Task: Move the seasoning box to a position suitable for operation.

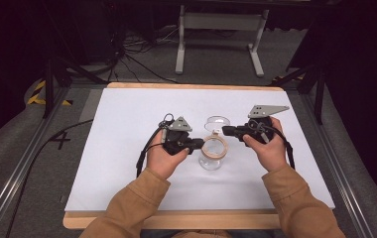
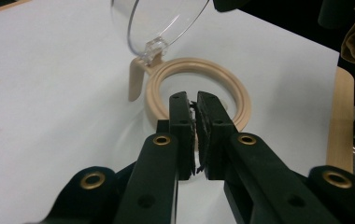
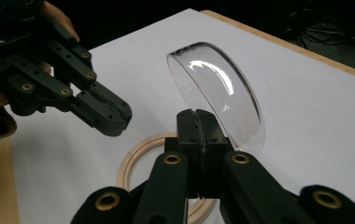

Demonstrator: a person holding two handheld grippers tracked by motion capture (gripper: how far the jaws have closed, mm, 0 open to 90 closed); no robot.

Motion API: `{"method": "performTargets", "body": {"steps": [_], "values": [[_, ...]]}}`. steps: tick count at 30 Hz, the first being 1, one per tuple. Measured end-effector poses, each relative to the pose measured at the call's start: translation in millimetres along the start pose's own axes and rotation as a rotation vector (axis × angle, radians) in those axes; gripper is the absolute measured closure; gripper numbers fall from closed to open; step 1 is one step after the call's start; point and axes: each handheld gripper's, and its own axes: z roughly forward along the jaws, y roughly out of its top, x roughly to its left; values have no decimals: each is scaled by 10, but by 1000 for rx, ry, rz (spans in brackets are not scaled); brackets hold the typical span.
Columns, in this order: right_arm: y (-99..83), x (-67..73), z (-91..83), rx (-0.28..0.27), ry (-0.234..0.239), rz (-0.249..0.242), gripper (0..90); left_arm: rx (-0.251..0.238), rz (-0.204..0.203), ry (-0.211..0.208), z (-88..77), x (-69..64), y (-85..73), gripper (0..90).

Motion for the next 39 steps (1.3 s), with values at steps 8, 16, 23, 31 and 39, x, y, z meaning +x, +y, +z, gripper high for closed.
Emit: {"method": "performTargets", "body": {"steps": [8, 16, 23, 31, 39], "values": [[11, -153, 40, -47, -28, 41, 900, 18, -26, 20, -44, 47, -103, 839], [-6, -231, 46, -66, -23, 74, 900, 29, -36, 24, -28, 61, -146, 835], [0, -138, -109, -82, -23, 36, 900, 29, -28, 31, -116, 79, -125, 819], [-34, -118, -460, -84, -67, 4, 890, 38, -33, 64, -320, 112, -154, 788], [-168, -159, -690, -74, -115, 14, 843, 59, -65, 114, -625, 235, -253, 750]]}}
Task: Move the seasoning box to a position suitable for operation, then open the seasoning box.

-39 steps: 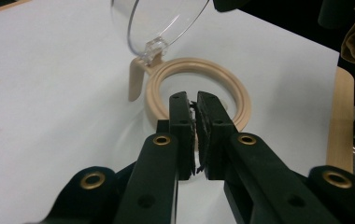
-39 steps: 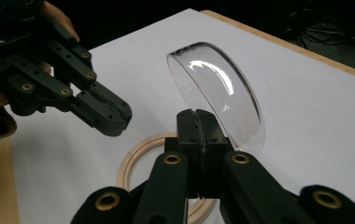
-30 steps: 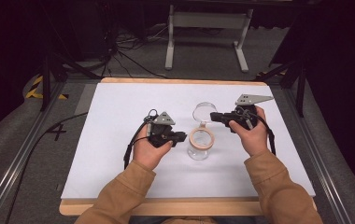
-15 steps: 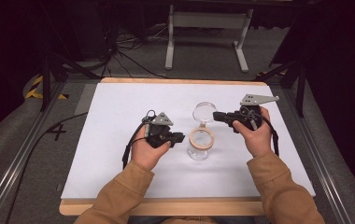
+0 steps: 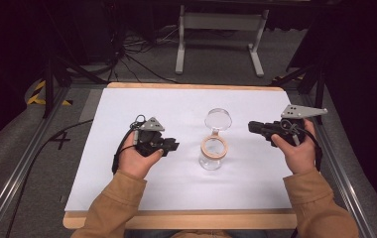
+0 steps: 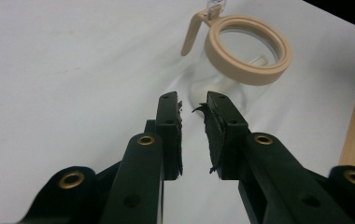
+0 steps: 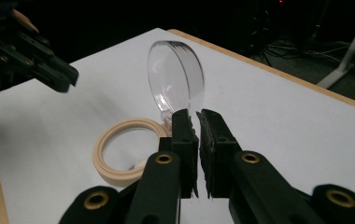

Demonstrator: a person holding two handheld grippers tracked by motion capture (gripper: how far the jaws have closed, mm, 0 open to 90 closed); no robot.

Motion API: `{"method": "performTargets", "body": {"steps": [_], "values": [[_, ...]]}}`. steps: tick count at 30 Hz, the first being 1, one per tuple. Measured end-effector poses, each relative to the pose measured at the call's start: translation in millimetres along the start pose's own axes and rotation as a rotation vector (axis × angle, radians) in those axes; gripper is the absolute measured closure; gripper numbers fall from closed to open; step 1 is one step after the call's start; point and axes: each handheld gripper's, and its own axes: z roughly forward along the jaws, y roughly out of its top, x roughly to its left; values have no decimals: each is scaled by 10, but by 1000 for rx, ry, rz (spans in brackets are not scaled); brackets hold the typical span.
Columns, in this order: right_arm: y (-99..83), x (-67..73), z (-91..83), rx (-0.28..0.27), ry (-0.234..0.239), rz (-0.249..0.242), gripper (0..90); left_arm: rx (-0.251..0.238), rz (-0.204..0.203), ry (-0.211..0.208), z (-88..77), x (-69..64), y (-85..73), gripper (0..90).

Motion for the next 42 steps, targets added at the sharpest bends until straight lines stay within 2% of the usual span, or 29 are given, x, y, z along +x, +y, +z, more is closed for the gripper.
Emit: {"method": "performTargets", "body": {"steps": [5, 7, 11, 14, 19, 23, 28, 29, 31, 36, 42], "values": [[-115, -73, -74, 8, -8, 22, 830, -9, -37, 24, -134, 97, -76, 724], [-158, -109, -107, 5, -17, 34, 830, -5, -33, 36, -183, 138, -105, 715], [-234, -185, -175, -2, -29, 65, 830, 12, -51, 55, -246, 197, -179, 691], [-298, -234, -219, 12, -60, 71, 826, 45, -60, 73, -292, 260, -245, 675], [-430, -321, -298, 39, -120, 100, 827, 78, -107, 112, -345, 414, -363, 650], [-543, -394, -295, 86, -154, 111, 831, 107, -150, 141, -388, 551, -479, 638], [-698, -483, -205, 195, -215, 89, 827, 174, -179, 172, -437, 691, -622, 599], [-698, -483, -205, 195, -215, 89, 827, 174, -179, 172, -437, 691, -622, 594], [-779, -530, -163, 239, -228, 103, 825, 209, -193, 184, -430, 749, -677, 588], [-932, -638, -98, 313, -245, 119, 801, 292, -193, 175, -366, 843, -777, 578], [-1085, -723, -62, 358, -234, 159, 769, 346, -183, 130, -275, 887, -848, 565]]}}
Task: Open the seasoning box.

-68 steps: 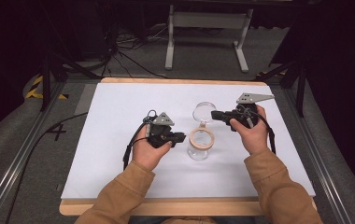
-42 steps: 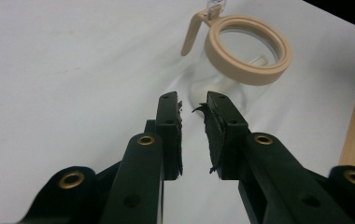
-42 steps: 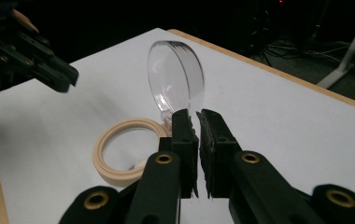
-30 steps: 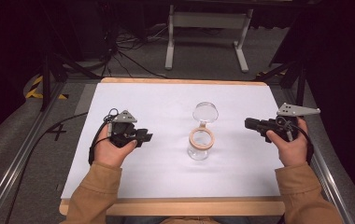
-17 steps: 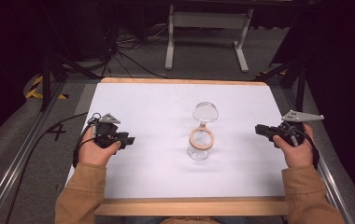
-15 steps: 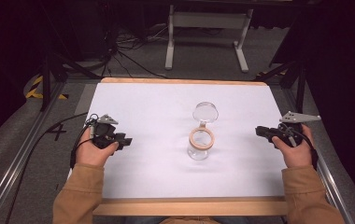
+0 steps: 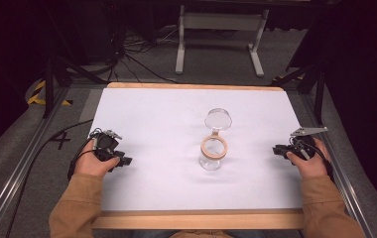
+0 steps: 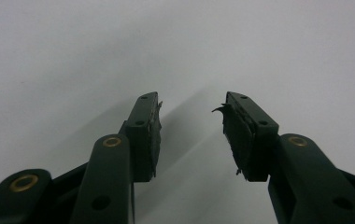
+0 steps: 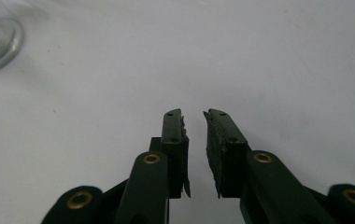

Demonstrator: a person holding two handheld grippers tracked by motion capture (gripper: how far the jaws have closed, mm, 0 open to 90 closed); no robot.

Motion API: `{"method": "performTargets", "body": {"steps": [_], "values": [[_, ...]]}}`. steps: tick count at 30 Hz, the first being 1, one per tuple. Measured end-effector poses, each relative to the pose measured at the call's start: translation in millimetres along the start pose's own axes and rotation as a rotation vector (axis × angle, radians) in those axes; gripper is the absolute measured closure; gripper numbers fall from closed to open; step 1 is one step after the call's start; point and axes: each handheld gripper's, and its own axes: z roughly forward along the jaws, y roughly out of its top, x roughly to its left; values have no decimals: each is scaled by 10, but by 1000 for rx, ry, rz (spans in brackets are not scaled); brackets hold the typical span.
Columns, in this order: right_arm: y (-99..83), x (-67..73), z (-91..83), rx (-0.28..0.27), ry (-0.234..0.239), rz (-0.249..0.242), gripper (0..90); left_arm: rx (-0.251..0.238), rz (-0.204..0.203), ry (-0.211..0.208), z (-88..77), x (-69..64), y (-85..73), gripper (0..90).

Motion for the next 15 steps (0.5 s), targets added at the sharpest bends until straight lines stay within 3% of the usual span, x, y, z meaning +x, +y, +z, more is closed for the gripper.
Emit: {"method": "performTargets", "body": {"steps": [5, 11, 14, 15], "values": [[-29, -7, 85, 50, 1, -1, 713, 32, 11, -41, 52, -61, 48, 552], [-20, 44, 145, 92, 4, -36, 619, 61, 4, -19, 65, -82, 54, 542], [-19, 55, 160, 101, 14, -49, 509, 75, 4, -12, 68, -81, 53, 530], [-19, 55, 160, 101, 14, -49, 509, 75, 4, -12, 68, -81, 53, 518]]}}
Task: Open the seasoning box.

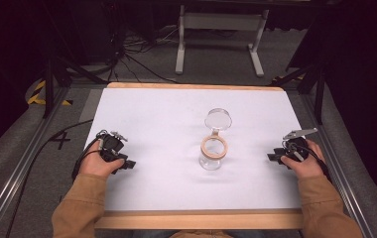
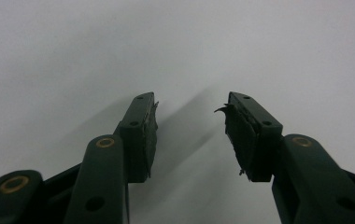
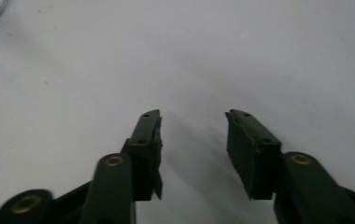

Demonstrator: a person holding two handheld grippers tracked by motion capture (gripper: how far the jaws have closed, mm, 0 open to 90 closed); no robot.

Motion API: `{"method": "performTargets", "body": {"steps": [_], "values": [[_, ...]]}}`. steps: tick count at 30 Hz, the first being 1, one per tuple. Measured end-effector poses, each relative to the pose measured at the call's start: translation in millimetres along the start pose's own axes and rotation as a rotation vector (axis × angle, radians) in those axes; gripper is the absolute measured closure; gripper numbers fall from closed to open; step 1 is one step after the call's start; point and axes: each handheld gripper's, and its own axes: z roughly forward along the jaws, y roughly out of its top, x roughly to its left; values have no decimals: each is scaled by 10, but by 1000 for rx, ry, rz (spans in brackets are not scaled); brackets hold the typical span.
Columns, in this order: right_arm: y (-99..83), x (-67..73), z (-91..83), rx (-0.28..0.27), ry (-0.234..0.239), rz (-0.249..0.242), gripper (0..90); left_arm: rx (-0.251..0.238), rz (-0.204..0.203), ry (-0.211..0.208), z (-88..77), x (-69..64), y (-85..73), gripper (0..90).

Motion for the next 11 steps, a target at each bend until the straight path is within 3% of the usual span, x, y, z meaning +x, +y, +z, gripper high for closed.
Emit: {"method": "performTargets", "body": {"steps": [2, 4, 11], "values": [[9, 30, 8, 39, -26, -23, 410, 18, 13, 7, -11, -57, 30, 503], [20, 47, 8, 50, -22, -41, 395, 15, 24, 6, -29, -95, 57, 490], [17, 82, -21, 18, -19, -23, 362, -8, 30, 6, -49, -115, 83, 482]]}}
